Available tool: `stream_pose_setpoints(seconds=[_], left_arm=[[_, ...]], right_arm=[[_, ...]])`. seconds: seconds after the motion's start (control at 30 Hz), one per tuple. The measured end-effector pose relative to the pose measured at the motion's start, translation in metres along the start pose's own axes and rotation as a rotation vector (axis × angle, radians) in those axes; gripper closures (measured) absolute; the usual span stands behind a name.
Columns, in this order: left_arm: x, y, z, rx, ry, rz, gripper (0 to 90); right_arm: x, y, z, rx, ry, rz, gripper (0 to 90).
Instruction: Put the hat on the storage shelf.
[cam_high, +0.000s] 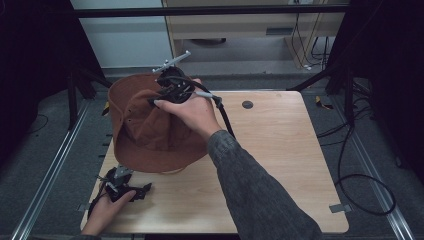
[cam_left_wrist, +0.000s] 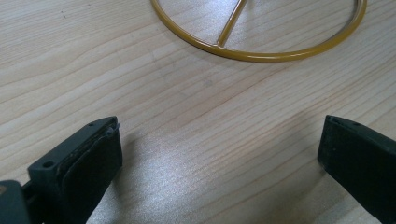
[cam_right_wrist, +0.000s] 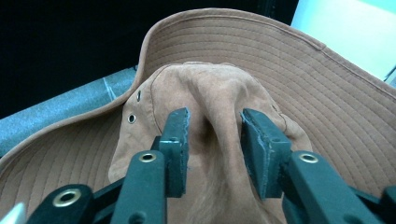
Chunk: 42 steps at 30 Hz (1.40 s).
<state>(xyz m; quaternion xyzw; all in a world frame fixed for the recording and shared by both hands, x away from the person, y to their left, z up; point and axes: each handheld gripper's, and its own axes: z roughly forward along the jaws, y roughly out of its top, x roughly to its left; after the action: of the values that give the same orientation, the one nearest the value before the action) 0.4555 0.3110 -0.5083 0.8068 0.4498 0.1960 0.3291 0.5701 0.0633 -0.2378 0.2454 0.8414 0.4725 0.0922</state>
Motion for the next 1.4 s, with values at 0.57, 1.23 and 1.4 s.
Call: stream_pose_setpoints(seconds=[0.57,1.23,1.4], left_arm=[[0.000,0.000,0.000,0.000,0.000,0.000,0.0],[0.000,0.000,0.000,-0.002,0.002,0.002,0.0],[0.000,0.000,0.000,-0.001,0.002,0.003,0.0]], right_arm=[[0.002,-0.014,-0.040,-0.017,-0.041,-0.015,28.6],[-0.043,-0.115,-0.145,-0.037,-0.223,0.058,11.5],[-0.049,-0.150,-0.154,-0.027,-0.251,0.069,10.7]])
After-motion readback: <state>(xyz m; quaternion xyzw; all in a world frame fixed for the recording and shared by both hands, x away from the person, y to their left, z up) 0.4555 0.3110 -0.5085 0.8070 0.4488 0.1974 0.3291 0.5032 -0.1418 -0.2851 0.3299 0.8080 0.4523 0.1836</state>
